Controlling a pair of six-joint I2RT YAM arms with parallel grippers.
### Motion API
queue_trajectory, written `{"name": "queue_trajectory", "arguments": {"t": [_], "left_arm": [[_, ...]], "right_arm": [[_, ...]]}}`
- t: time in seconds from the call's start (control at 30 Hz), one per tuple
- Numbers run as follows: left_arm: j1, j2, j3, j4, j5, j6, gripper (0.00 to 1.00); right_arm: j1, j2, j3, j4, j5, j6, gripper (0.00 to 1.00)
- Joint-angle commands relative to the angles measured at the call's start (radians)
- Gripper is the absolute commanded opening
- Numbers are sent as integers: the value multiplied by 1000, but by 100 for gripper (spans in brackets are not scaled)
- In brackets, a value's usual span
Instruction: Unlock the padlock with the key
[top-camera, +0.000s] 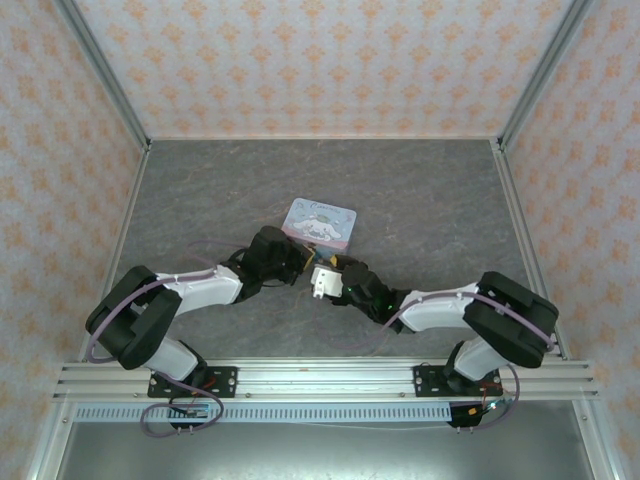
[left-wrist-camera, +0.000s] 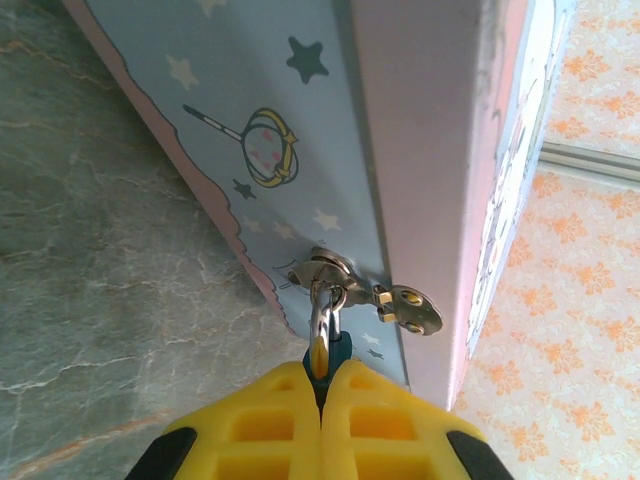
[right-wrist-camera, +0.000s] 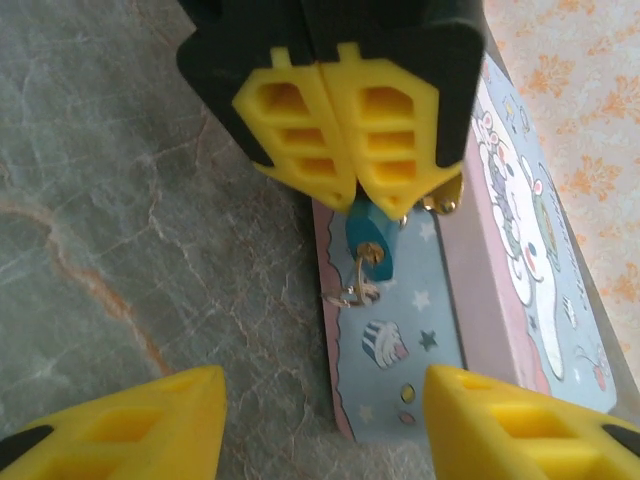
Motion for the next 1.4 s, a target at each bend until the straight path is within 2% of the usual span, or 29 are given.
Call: {"name": "queue_trajectory", "arguments": {"t": [0.0,0.17,0.43,0.8,0.93,1.13,1.37], "left_arm": [[-7,-15,35,-1,7,-10,5],[-8,-15,40,-8,10,-8,5],[-8,-19,37,-15,13,-7,5],[-8,-24,34,-21,12,-7,5],[-8,-24,33,-22,12,-7,5],[-8,-24,32,-21,12,-7,5],[-8,-21,29,-19,12,-7,5]], "right_arm": [[6,42,38,117,15,14,51],[7,94,43,184,30,46,48],[7,142,56,213,38,73,30],[3,151,75,207,36,120,22],[1,152,89,186,34,171,12],[-7,151,93,166,53,196,2],[-34,118,79,154,52,288,0]]}}
